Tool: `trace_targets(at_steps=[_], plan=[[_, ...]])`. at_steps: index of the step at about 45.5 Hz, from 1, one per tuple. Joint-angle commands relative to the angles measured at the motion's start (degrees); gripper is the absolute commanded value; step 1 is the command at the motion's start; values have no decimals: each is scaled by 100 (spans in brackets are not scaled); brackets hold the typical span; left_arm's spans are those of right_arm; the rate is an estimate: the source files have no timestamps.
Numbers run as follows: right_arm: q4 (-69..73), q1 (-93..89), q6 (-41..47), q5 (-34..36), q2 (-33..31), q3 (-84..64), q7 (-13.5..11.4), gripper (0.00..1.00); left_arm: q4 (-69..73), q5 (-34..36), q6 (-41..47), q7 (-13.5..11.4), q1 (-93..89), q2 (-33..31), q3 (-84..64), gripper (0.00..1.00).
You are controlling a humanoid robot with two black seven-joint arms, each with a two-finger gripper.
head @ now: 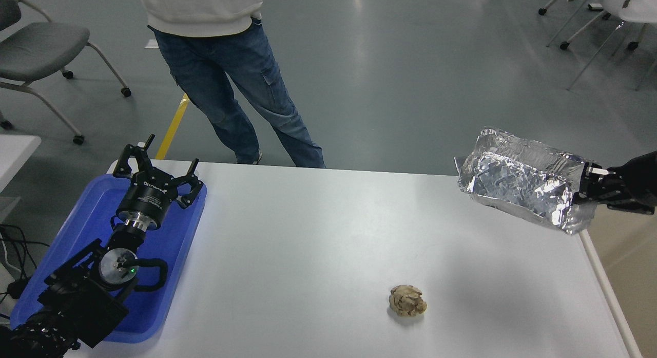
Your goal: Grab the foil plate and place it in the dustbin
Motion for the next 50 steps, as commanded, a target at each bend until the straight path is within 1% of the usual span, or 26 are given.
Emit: trace_targets(at_steps=[1, 14, 25, 30, 39, 44, 45, 50], plan=[[52, 1068, 530, -50, -15, -490, -2, 0, 0, 0, 8, 0, 0, 0, 2, 100], [148, 1464, 671, -50, 2, -517, -2, 0, 0, 0, 8, 0, 0, 0, 2, 100], [-1, 1183, 452, -86, -15, -552, -11, 0, 0, 0, 8, 0, 0, 0, 2, 100], [-448, 621, -76, -42, -77, -508, -11, 0, 0, 0, -1, 0, 0, 0, 2, 100], [-1784, -811, -489, 64, -121, -412, -20, 0, 0, 0, 8, 0, 0, 0, 2, 100], [-2636, -1909, -735, 564, -121, -280, -37, 0, 0, 0, 8, 0, 0, 0, 2, 100], [-3021, -2425, -814, 869, -121, -253, -46, 0, 0, 0, 8, 0, 0, 0, 2, 100], [-3867, -3553, -999, 1566, -112, -148, -81, 0, 0, 0, 8, 0, 0, 0, -7, 100]])
